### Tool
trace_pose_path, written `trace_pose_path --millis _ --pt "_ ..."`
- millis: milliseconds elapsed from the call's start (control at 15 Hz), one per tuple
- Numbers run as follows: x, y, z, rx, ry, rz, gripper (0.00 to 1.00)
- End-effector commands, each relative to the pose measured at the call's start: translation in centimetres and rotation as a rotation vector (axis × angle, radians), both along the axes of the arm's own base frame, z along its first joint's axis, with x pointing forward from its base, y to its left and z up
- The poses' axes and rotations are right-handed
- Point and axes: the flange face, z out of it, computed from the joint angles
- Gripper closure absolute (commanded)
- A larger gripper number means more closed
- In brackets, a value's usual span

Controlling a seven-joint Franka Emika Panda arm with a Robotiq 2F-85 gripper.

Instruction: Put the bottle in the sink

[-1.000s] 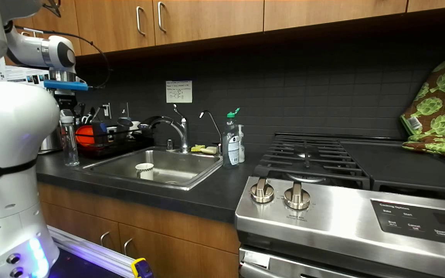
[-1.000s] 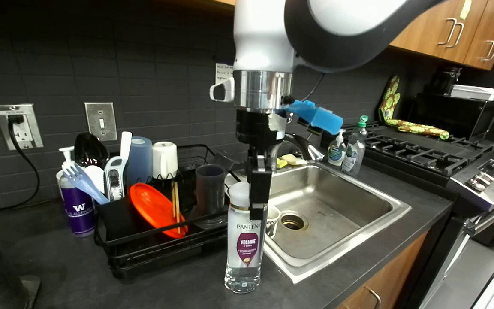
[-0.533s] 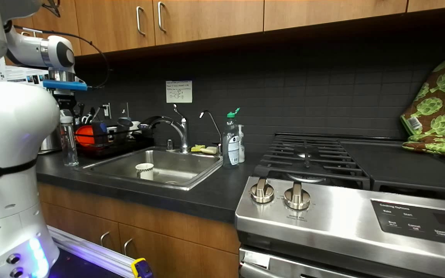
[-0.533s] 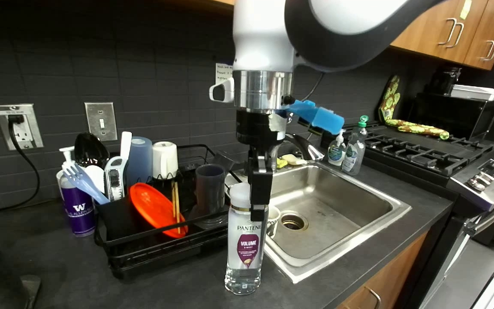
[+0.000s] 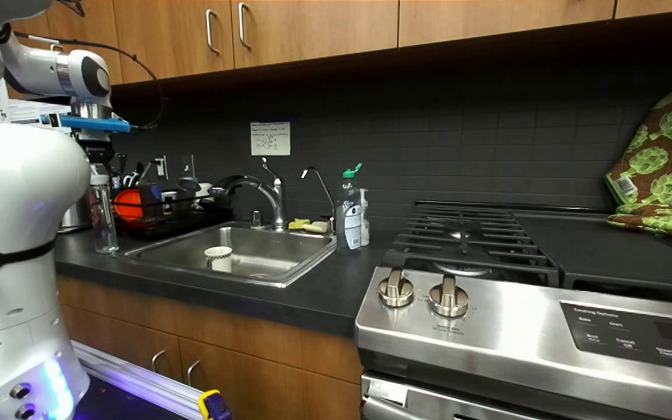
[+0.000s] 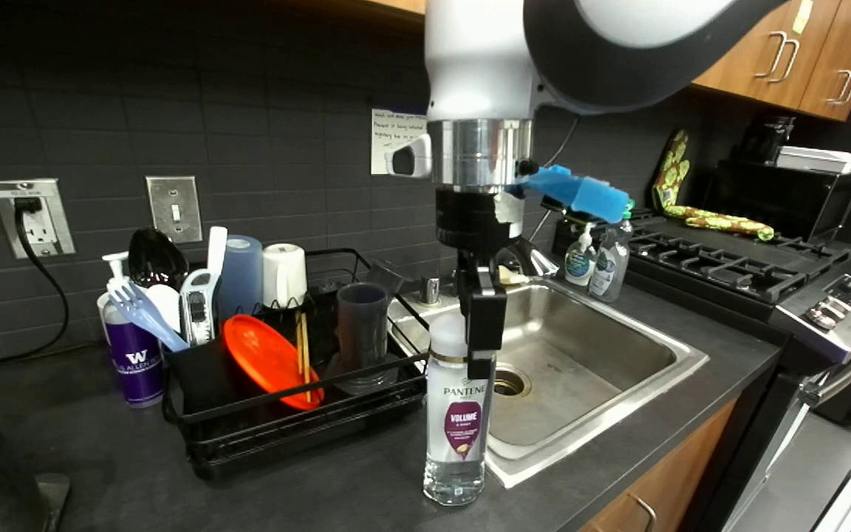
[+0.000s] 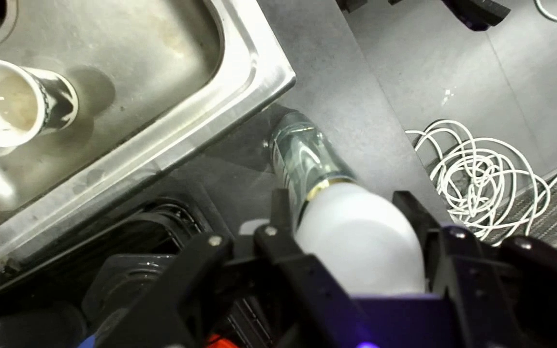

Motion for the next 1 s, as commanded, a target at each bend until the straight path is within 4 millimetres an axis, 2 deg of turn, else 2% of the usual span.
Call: trace_pose_path --millis 0,333,667,933 --pt "-1.8 -2.7 2.2 -0.003 -0.044 -0.047 0.71" --pt "-3.4 -6.3 2.9 -0.011 -0.073 -0.144 0.71" --pt "-4.4 -11.1 3.4 -0.025 -0.075 -0.272 0.71" --pt "-4.5 -15.0 4.6 -0.039 -0.072 -0.365 0.71"
